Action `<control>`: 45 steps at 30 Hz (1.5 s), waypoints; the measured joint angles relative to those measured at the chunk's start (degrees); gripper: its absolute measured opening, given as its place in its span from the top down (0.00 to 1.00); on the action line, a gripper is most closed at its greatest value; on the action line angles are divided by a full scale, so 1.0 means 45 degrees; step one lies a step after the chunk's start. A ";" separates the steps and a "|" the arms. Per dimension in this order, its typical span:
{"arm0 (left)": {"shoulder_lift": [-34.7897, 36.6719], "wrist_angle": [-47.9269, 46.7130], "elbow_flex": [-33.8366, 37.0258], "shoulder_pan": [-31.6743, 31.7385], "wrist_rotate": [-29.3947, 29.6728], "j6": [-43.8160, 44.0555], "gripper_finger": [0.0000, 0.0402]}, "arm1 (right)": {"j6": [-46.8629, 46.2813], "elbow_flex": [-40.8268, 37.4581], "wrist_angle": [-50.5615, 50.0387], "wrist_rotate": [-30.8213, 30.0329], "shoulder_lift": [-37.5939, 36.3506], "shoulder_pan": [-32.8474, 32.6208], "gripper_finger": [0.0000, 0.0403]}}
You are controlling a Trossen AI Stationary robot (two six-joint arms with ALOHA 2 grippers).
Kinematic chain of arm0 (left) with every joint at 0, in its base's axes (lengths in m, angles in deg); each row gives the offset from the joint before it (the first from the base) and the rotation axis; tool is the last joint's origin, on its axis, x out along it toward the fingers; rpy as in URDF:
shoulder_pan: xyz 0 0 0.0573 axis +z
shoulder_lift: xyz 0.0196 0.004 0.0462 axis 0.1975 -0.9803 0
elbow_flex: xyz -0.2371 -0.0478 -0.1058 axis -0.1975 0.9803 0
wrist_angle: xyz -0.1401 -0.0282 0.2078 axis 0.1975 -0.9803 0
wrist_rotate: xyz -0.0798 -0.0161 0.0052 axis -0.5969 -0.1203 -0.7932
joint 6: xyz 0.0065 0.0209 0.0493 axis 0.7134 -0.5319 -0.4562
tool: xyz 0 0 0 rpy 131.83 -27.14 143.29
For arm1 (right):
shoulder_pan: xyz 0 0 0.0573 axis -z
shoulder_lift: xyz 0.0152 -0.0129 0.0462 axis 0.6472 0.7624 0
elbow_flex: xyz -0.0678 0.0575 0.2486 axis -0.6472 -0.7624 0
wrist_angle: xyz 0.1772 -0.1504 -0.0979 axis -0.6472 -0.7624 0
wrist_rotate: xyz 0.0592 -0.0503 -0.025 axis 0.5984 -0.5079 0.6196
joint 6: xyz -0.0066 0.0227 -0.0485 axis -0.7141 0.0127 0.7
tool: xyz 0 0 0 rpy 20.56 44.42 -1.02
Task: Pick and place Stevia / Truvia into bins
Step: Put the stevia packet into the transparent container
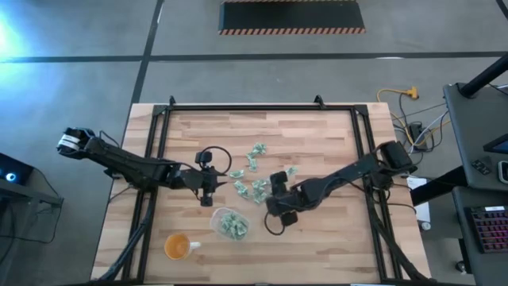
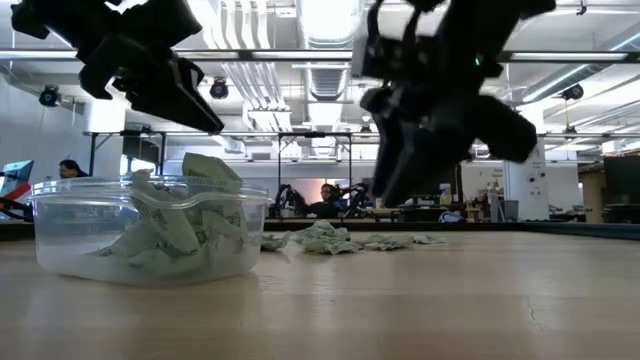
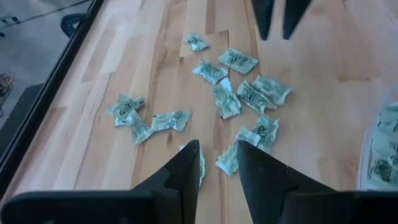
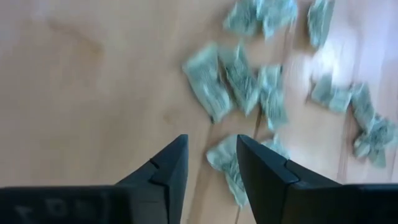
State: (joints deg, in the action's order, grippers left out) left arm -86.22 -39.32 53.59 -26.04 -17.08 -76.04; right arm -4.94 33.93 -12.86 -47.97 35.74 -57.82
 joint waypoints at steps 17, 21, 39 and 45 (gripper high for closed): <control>-0.0362 0.0410 0.0213 0.1357 -0.0340 -0.0577 0.78 | -0.0254 -0.2252 0.0814 0.0124 -0.0860 0.1423 0.78; -0.1566 0.1444 0.0125 0.2478 -0.2260 -0.1021 0.78 | -0.1114 -0.2861 0.0435 0.0647 -0.2139 0.1429 0.79; -0.6412 0.1430 -0.2042 0.4779 -0.4026 -0.1873 0.78 | -0.3634 -0.6781 0.1865 0.1736 -0.9390 -0.0022 0.80; -0.6698 0.1217 -0.2022 0.4913 -0.4048 -0.1826 0.78 | -0.3546 -0.7106 0.2472 0.1689 -1.0265 -0.0687 0.81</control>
State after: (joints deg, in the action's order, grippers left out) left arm -116.36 -33.84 44.49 -3.93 -35.29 -84.25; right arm -20.89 1.95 -1.74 -40.37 -10.45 -60.92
